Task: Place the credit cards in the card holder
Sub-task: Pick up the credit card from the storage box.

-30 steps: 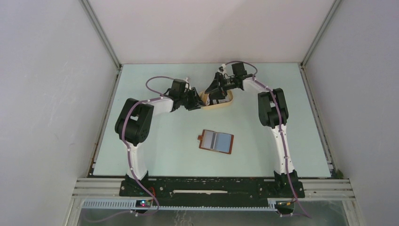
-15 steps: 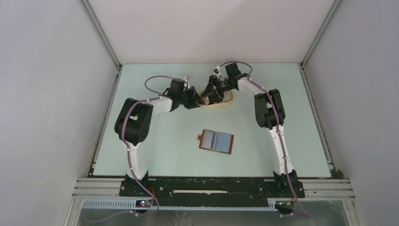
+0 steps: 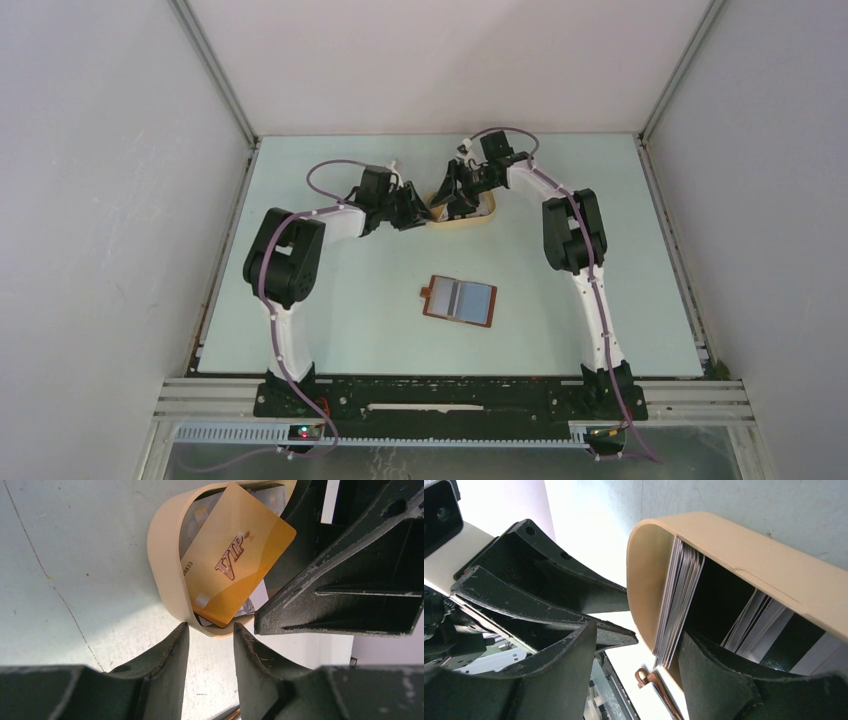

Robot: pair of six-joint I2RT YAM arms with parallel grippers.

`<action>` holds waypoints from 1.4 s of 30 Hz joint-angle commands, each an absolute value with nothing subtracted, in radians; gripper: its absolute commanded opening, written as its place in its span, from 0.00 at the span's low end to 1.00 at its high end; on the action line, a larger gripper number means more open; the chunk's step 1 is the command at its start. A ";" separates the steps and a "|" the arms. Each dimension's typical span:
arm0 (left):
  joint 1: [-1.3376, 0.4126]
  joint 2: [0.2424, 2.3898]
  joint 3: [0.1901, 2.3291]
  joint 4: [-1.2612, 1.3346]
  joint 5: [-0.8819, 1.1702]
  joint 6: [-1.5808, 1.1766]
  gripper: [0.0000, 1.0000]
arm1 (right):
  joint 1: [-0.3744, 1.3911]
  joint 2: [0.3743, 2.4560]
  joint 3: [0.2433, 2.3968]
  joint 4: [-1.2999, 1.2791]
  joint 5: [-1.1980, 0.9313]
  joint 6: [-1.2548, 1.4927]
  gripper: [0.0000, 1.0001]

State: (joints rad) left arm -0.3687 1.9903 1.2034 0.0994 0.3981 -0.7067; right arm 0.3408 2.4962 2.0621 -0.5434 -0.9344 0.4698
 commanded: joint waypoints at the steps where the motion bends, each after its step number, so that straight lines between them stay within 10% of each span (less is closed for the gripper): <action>1: -0.370 1.956 1.188 0.176 0.430 -0.705 0.43 | 0.319 2.471 2.058 -0.505 -0.998 0.476 0.67; 25: -0.356 1.918 1.136 0.196 0.426 -0.707 0.42 | 0.238 2.443 2.015 -0.520 -1.055 0.440 0.58; 42: -0.353 1.909 1.121 0.204 0.428 -0.710 0.42 | 0.237 2.471 2.032 -0.570 -1.023 0.384 0.30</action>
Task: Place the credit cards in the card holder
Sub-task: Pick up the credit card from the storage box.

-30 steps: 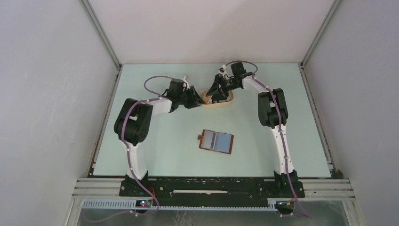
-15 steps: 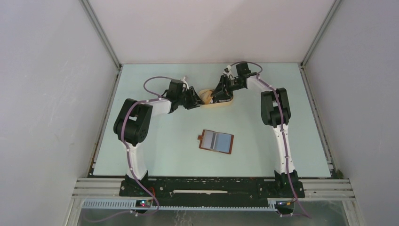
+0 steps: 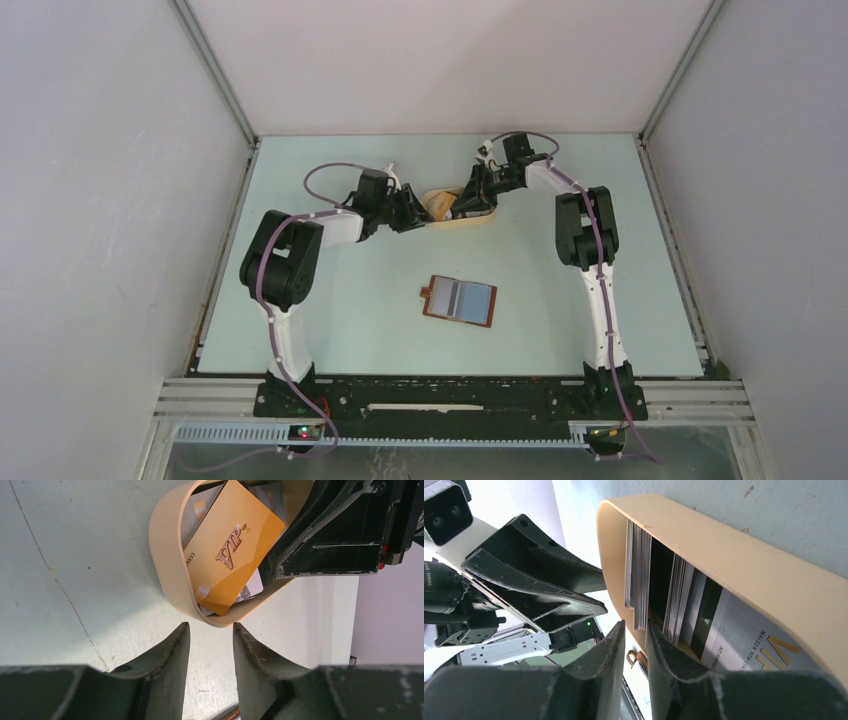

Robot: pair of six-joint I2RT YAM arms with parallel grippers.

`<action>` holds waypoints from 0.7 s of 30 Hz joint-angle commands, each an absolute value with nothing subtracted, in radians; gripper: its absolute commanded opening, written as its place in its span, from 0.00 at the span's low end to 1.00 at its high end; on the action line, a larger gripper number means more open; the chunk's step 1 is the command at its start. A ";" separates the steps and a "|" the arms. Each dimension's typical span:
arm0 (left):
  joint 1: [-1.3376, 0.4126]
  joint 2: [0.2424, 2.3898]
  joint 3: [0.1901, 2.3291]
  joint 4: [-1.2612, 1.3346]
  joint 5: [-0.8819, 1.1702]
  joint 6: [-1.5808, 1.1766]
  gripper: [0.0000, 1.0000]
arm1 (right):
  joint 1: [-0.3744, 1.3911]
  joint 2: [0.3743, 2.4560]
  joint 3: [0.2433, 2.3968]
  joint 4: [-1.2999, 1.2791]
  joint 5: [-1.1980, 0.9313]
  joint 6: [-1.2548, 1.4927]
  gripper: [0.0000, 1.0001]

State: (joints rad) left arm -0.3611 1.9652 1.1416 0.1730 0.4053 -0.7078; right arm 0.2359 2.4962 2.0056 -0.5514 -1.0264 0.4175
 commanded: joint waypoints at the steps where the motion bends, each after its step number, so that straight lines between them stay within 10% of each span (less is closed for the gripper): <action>1: -0.353 1.908 1.120 0.205 0.428 -0.710 0.42 | 0.237 2.475 2.035 -0.571 -1.019 0.382 0.29; 21: -0.351 1.904 1.116 0.210 0.432 -0.713 0.42 | 0.234 2.472 2.048 -0.594 -0.976 0.344 0.00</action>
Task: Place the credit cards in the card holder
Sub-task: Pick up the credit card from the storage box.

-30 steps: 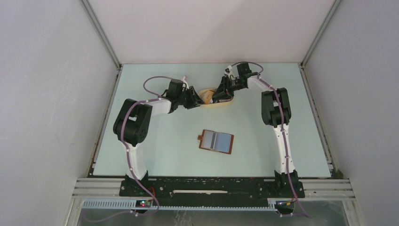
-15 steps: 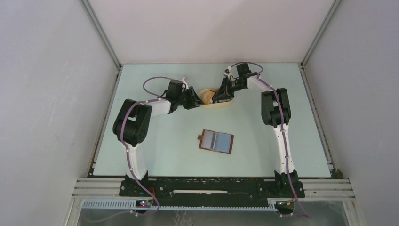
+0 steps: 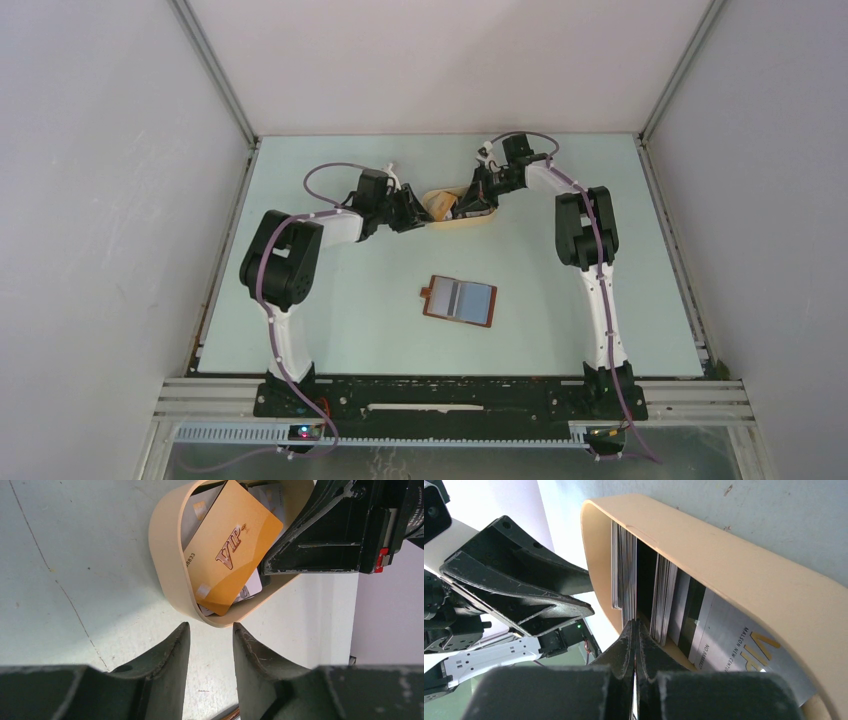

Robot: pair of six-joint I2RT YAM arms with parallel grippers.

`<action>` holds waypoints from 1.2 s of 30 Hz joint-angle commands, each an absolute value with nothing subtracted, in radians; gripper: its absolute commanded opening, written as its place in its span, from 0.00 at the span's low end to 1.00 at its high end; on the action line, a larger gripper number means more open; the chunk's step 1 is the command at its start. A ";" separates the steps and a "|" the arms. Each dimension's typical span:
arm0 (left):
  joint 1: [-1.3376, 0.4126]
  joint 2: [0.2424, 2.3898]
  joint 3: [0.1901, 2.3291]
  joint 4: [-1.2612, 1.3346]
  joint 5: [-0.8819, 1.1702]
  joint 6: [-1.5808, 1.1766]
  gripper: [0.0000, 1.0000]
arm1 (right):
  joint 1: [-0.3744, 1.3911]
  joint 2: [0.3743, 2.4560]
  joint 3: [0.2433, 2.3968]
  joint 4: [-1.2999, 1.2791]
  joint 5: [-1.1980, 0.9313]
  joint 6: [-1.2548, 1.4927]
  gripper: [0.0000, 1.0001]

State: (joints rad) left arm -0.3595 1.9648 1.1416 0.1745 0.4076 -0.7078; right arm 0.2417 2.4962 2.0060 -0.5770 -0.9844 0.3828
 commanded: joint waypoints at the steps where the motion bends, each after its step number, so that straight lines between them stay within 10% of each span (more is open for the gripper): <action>1: -0.351 1.904 1.114 0.213 0.433 -0.713 0.42 | 0.230 2.463 2.048 -0.602 -0.971 0.331 0.00; 25: -0.342 1.779 1.019 0.348 0.450 -0.758 0.64 | 0.100 2.241 1.888 -0.612 -1.040 0.236 0.00; 36: -0.347 1.692 0.800 0.866 0.563 -1.119 0.82 | 0.059 1.966 1.538 -0.465 -1.289 0.188 0.00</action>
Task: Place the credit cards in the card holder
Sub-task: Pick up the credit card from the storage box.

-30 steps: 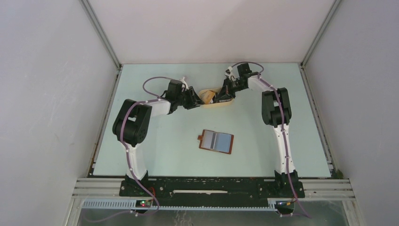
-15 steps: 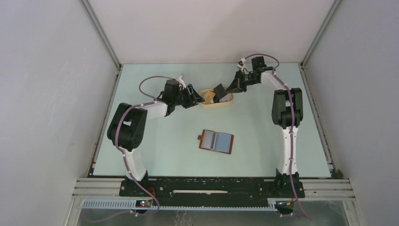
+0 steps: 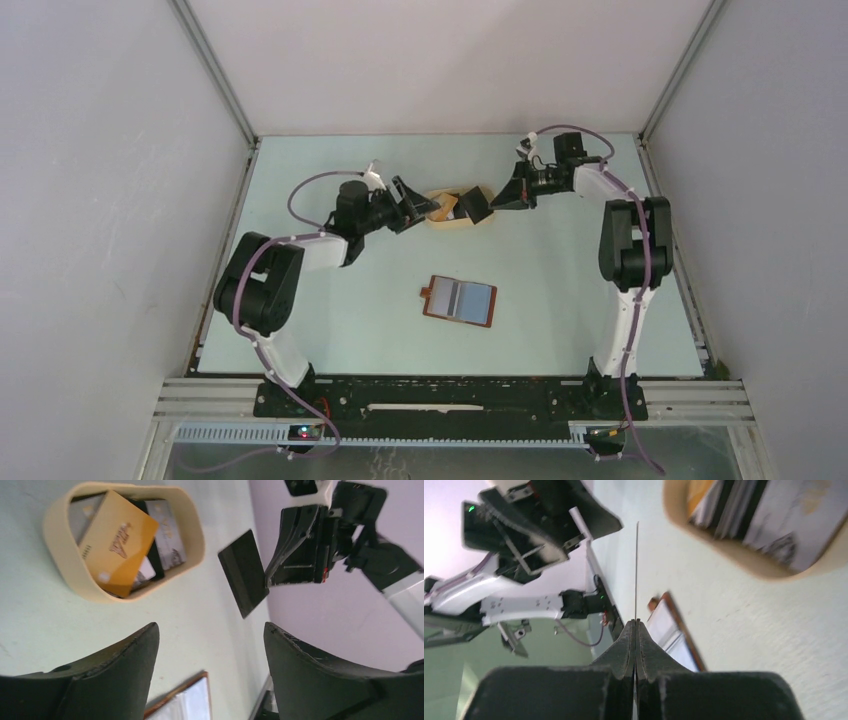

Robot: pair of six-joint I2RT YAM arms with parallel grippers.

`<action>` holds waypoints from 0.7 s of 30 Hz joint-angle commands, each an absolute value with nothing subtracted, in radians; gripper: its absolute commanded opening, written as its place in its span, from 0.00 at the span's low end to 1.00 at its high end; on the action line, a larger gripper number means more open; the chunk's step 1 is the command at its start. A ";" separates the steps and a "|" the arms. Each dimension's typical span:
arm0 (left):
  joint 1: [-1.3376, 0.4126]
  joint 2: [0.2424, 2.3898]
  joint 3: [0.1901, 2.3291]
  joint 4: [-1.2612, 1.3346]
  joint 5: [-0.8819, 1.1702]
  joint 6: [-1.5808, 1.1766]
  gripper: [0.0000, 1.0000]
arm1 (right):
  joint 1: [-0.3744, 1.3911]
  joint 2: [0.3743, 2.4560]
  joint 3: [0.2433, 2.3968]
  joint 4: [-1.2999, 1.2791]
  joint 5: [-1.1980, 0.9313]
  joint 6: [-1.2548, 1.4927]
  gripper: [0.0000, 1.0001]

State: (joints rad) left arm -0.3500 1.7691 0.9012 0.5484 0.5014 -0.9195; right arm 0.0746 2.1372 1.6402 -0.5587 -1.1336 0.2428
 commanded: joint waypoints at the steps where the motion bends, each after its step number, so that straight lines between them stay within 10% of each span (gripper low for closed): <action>1: -0.350 1.687 0.766 0.944 0.565 -1.173 0.82 | 0.058 1.937 1.497 -0.453 -1.312 0.179 0.00; 21: -0.591 1.639 0.610 1.342 0.427 -1.348 0.68 | 0.099 1.580 1.183 -0.432 -1.407 0.110 0.00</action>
State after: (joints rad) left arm -0.5617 1.6943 0.5892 1.2686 0.4484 -1.3590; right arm 0.0814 1.6440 1.1866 -0.4713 -1.3914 0.1146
